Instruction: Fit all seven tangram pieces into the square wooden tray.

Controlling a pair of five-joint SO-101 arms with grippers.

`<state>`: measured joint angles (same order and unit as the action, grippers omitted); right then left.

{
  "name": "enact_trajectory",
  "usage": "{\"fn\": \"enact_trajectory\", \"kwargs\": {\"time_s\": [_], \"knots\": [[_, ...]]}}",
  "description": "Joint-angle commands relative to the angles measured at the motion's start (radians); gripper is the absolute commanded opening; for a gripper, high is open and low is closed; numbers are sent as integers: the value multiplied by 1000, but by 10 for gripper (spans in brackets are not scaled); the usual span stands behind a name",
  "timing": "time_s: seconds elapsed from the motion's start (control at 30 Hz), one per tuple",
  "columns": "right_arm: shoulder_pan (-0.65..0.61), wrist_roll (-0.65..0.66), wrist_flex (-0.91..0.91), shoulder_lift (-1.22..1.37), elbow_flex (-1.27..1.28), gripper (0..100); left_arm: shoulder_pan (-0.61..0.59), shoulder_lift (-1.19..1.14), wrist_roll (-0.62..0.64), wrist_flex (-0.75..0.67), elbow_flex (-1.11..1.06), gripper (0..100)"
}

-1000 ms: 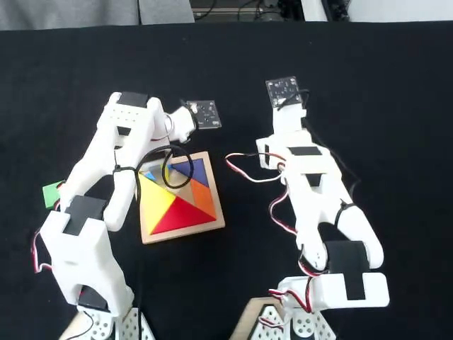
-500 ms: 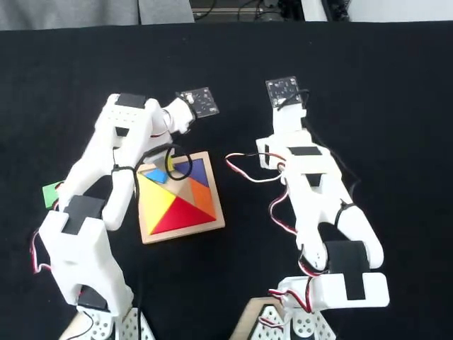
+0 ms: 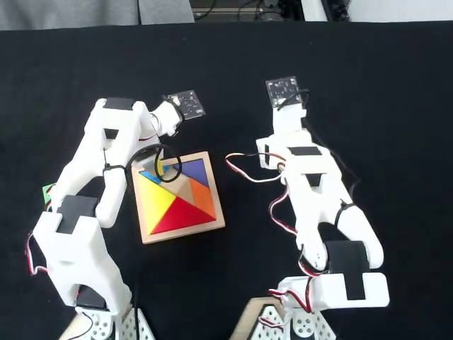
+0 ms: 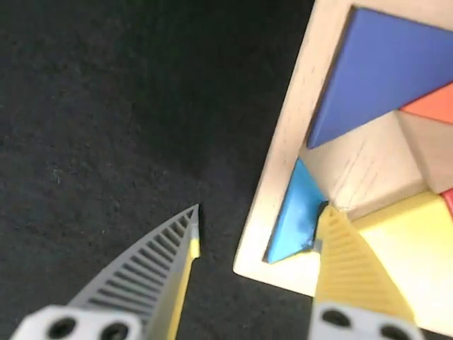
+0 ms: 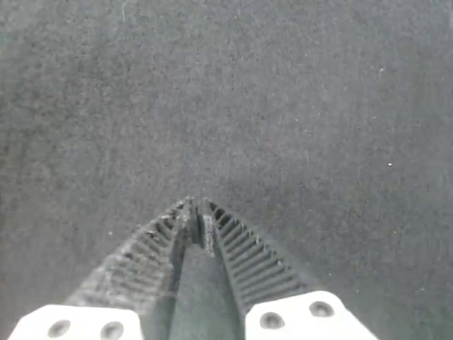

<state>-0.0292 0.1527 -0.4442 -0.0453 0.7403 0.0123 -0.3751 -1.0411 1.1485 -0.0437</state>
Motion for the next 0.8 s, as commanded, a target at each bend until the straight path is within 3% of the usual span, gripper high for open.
{"fn": "enact_trajectory", "kwargs": {"time_s": [0.0, 0.3, 0.53, 0.6, 0.7, 0.77], "knots": [[9, -3, 18, 1, -62, 11, -19, 92, -6, 69, 74, 267], [9, -6, 38, 1, -58, 11, -166, 347, 2, 170, 76, 267], [9, -6, 34, 1, -58, 11, -495, 367, -11, 242, 68, 267], [8, -6, 34, 1, -58, 11, -567, 321, -114, 233, 25, 267], [5, -5, 34, 1, -56, 11, -633, 276, -419, 230, -62, 270], [5, -6, 32, 1, -54, 11, -656, 273, -493, 192, -87, 272]]}}
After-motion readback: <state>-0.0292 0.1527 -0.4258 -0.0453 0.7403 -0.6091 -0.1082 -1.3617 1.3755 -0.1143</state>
